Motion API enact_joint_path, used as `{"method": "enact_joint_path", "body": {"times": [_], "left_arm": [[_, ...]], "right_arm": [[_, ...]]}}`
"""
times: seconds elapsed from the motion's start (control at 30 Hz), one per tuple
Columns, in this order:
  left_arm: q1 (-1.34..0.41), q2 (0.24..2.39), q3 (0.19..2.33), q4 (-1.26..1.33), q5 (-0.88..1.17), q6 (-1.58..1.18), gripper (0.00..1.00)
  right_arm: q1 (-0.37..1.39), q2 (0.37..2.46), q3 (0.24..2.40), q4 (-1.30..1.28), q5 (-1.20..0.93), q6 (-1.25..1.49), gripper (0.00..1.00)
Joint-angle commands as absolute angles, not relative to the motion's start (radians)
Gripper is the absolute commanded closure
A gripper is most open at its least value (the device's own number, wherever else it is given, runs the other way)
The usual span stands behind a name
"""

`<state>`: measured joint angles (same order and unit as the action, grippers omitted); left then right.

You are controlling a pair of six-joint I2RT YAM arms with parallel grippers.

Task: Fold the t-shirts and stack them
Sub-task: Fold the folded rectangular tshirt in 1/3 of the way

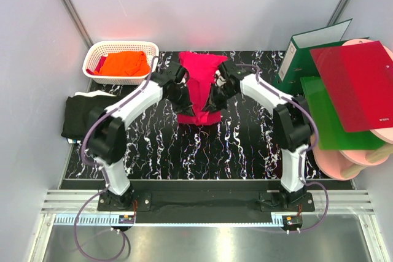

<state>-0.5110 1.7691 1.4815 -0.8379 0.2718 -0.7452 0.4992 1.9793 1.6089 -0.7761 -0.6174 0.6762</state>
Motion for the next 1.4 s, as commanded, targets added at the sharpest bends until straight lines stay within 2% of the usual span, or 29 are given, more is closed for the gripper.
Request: {"method": "enact_joint_path", "body": {"times": [0.0, 0.3, 0.4, 0.43, 0.5, 0.53, 0.57, 0.6, 0.67, 0.7, 0.73, 0.83, 1.03, 1.13, 1.17, 1.2, 1.23, 1.27, 1.3, 1.37], "left_arm": [[-0.456, 1.943, 1.629, -0.871, 0.305, -0.673, 1.0], [-0.353, 2.167, 1.905, -0.957, 0.359, -0.609, 0.99], [-0.341, 2.209, 1.963, -0.956, 0.382, -0.594, 0.87], [-0.338, 2.217, 1.973, -0.954, 0.396, -0.588, 0.69], [-0.331, 2.221, 1.982, -0.945, 0.413, -0.584, 0.43], [-0.33, 2.218, 1.98, -0.942, 0.413, -0.587, 0.13], [-0.33, 2.203, 1.971, -0.939, 0.411, -0.589, 0.01], [-0.33, 2.195, 1.968, -0.934, 0.41, -0.588, 0.01], [-0.328, 2.165, 1.953, -0.93, 0.41, -0.575, 0.01], [-0.327, 2.154, 1.945, -0.931, 0.411, -0.572, 0.01], [-0.327, 2.142, 1.936, -0.928, 0.41, -0.566, 0.01], [-0.322, 2.105, 1.89, -0.922, 0.413, -0.552, 0.01], [-0.322, 2.06, 1.798, -0.91, 0.41, -0.532, 0.01], [-0.322, 2.046, 1.772, -0.911, 0.405, -0.523, 0.01], [-0.322, 2.039, 1.763, -0.911, 0.403, -0.522, 0.01], [-0.322, 2.034, 1.756, -0.91, 0.397, -0.52, 0.01], [-0.322, 2.028, 1.752, -0.907, 0.397, -0.519, 0.02], [-0.322, 2.028, 1.744, -0.907, 0.397, -0.515, 0.05], [-0.322, 2.025, 1.743, -0.907, 0.396, -0.512, 0.09], [-0.322, 2.025, 1.733, -0.905, 0.391, -0.506, 0.71]], "right_arm": [[0.44, 2.152, 1.793, -0.891, -0.528, 0.575, 0.97], [0.382, 2.422, 2.149, -1.023, -0.497, 0.555, 0.96], [0.373, 2.465, 2.22, -1.035, -0.466, 0.563, 0.95], [0.371, 2.474, 2.247, -1.034, -0.457, 0.566, 0.95], [0.371, 2.49, 2.287, -1.034, -0.425, 0.557, 0.93], [0.371, 2.493, 2.301, -1.034, -0.419, 0.554, 0.92], [0.371, 2.49, 2.315, -1.028, -0.394, 0.539, 0.91], [0.373, 2.484, 2.325, -1.02, -0.373, 0.535, 0.82], [0.373, 2.455, 2.326, -0.981, -0.321, 0.522, 0.57], [0.371, 2.441, 2.321, -0.968, -0.302, 0.52, 0.36], [0.373, 2.43, 2.319, -0.956, -0.282, 0.522, 0.29], [0.373, 2.382, 2.293, -0.905, -0.192, 0.529, 0.15], [0.373, 2.277, 2.224, -0.848, -0.114, 0.532, 0.12], [0.373, 2.22, 2.151, -0.825, -0.123, 0.516, 0.18], [0.373, 2.18, 2.131, -0.813, -0.162, 0.511, 0.31], [0.373, 2.163, 2.091, -0.807, -0.187, 0.502, 0.48], [0.373, 2.133, 2.07, -0.802, -0.214, 0.494, 0.78], [0.374, 2.12, 2.05, -0.805, -0.262, 0.489, 1.0], [0.373, 2.108, 2.002, -0.808, -0.293, 0.482, 1.0], [0.373, 2.077, 1.918, -0.813, -0.368, 0.459, 1.0]]}}
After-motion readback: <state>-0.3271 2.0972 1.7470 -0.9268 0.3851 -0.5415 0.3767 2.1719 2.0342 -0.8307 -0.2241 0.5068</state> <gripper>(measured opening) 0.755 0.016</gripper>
